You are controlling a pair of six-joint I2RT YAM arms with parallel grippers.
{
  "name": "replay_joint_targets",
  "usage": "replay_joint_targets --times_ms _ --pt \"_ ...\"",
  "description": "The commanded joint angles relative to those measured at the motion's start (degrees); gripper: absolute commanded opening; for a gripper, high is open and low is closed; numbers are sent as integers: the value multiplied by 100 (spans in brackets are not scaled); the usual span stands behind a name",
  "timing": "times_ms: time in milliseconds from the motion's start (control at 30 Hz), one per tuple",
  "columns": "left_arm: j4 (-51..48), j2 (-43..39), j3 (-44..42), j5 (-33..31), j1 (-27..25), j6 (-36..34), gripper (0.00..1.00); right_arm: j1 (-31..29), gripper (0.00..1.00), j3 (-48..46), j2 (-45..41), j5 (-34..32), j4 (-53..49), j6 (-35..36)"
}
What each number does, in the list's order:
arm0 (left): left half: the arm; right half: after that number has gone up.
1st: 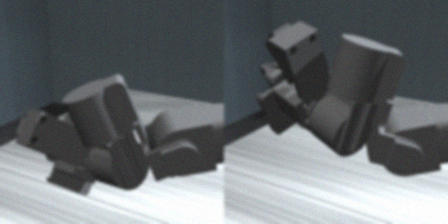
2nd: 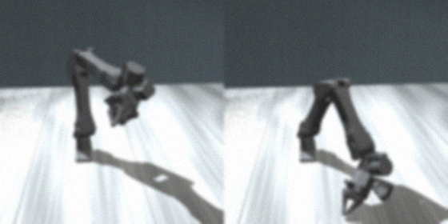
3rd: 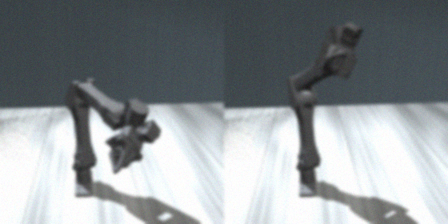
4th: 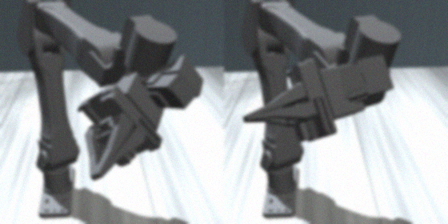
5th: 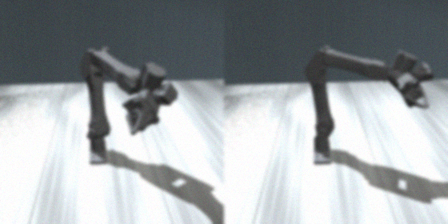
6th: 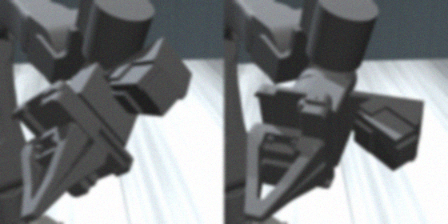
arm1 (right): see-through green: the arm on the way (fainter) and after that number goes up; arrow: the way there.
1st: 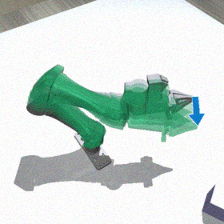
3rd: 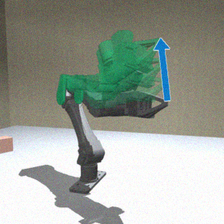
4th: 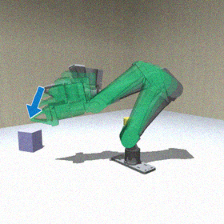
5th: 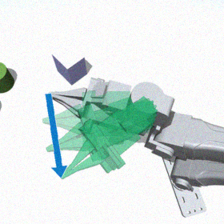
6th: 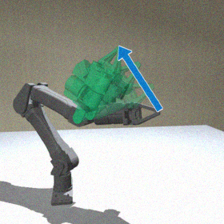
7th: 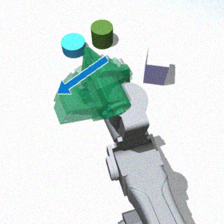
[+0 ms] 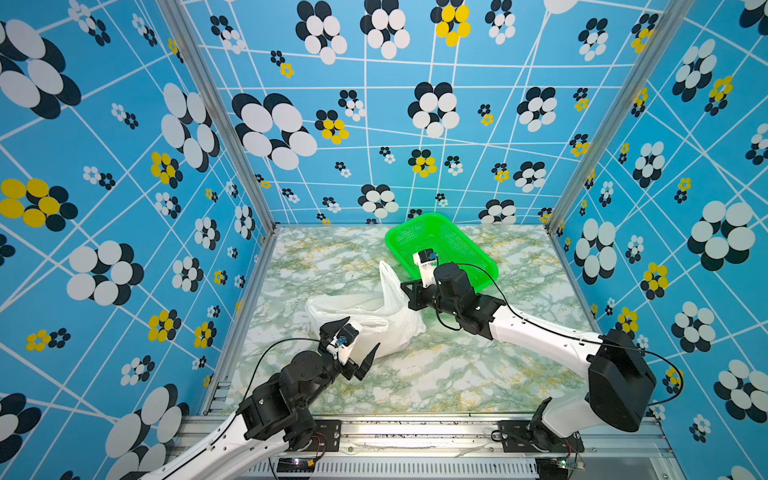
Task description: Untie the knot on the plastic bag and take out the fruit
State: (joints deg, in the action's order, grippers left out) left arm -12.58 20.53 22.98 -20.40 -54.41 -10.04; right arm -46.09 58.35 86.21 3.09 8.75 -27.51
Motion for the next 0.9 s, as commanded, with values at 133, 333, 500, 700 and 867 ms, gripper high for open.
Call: replay_joint_targets --times_ms 133,333,500,700,867 --pt "531 986 235 -1434 -298 -939 99 -38 0 -271 -247 248 570 -240" --pt "1593 976 78 -1920 -289 -1385 99 -95 0 -497 -325 302 788 -355" --pt "2452 1035 85 -1549 -209 -1872 98 -245 0 -799 -485 105 1041 -448" --pt "2456 1848 534 -1546 294 -1863 49 -602 0 -1100 -827 -317 1236 -280" --pt "2154 1868 804 -690 971 -1396 4 -734 0 -1340 -1116 -678 1299 -203"
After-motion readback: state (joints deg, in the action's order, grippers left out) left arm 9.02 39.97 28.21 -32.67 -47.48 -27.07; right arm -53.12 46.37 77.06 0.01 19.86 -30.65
